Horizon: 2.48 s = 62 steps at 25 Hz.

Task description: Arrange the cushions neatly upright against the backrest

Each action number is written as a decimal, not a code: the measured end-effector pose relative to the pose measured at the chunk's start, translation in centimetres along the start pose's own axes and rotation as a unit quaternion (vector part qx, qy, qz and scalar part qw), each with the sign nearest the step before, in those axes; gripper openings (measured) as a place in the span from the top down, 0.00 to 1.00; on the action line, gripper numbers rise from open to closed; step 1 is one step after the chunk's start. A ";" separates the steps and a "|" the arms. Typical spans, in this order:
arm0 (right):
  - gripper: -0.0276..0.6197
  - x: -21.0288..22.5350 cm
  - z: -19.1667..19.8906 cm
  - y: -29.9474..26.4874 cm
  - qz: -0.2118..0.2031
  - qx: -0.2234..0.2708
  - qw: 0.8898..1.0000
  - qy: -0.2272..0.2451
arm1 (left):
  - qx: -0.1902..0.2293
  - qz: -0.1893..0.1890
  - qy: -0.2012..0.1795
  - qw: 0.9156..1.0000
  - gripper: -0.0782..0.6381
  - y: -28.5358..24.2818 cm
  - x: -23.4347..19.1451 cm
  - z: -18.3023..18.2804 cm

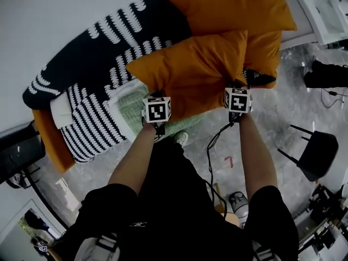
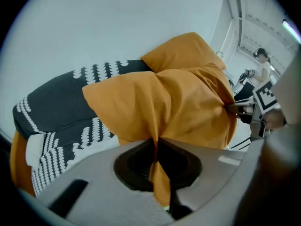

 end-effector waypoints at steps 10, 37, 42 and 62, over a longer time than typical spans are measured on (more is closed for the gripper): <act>0.92 -0.6 0.0 9.3 -0.011 0.028 0.999 -0.027 | 0.044 -0.017 -0.002 0.999 0.86 9.4 1.9 0.0; 0.92 -27.0 -11.3 19.3 -0.211 0.147 0.959 0.117 | 0.244 -0.180 0.169 0.938 0.87 35.4 -11.9 9.7; 0.92 -38.6 -12.4 22.2 -0.241 0.158 0.944 0.161 | 0.264 -0.209 0.210 0.918 0.87 41.2 -19.5 14.6; 0.92 -67.3 -9.3 20.2 -0.237 0.118 0.962 0.061 | 0.242 -0.184 0.094 0.948 0.87 47.7 -52.3 15.8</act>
Point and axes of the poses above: the fingertips, and each gripper's own axes: y backward along the fingers, x to its right, z out of its underside, the point moved 8 cm from there along y, backward along the fingers, and after that the axes turned 12 degrees about z, right-handed, at the moved point
